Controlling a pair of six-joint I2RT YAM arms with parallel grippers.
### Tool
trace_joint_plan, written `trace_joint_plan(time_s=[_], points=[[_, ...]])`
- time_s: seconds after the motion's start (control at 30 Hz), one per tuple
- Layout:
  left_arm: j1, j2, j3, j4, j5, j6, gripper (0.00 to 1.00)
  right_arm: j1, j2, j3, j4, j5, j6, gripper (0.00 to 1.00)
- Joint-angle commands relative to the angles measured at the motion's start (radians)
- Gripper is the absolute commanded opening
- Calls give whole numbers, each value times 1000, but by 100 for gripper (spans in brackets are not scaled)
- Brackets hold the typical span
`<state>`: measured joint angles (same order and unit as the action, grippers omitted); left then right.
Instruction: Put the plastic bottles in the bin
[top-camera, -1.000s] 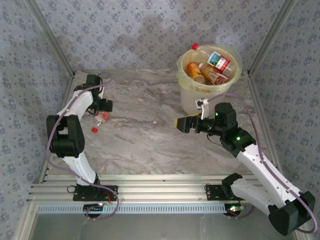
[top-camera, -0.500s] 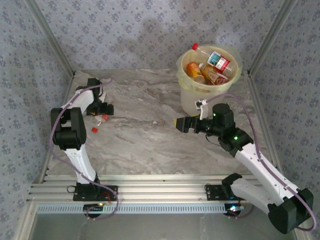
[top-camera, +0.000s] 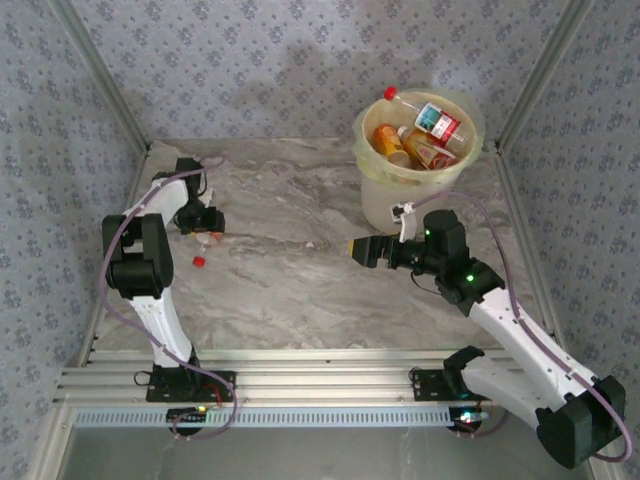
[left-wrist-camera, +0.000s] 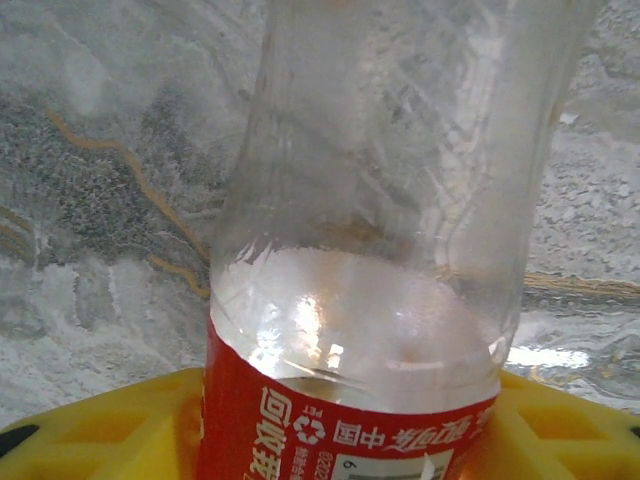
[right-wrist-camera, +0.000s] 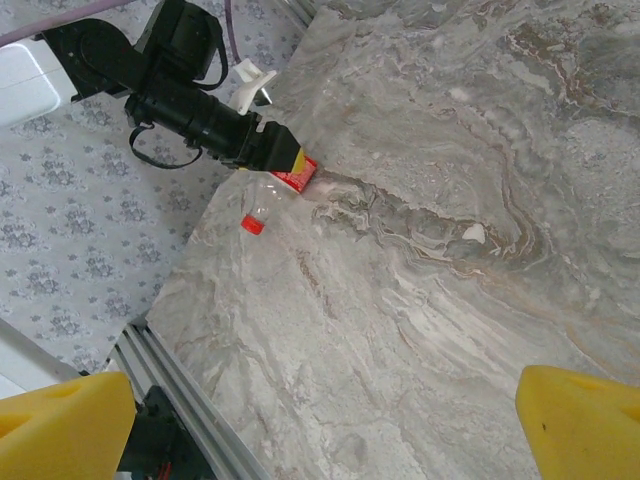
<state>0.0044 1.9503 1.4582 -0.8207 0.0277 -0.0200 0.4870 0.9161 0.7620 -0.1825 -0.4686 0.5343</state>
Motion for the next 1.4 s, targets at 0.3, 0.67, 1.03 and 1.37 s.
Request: trace_joint_plan(time_s=[0.3, 0.67, 1.03, 1.37], points=[[-103, -334, -153, 136, 416, -229, 58, 9, 7, 34, 109, 67, 271, 98], [-390, -594, -391, 530, 612, -375, 59, 47, 167, 187, 105, 88, 292, 97], [-590, -628, -421, 716, 640, -529, 60, 95, 313, 305, 55, 122, 213, 94], [-644, -628, -392, 694, 663, -515, 61, 102, 325, 316, 31, 146, 185, 84]])
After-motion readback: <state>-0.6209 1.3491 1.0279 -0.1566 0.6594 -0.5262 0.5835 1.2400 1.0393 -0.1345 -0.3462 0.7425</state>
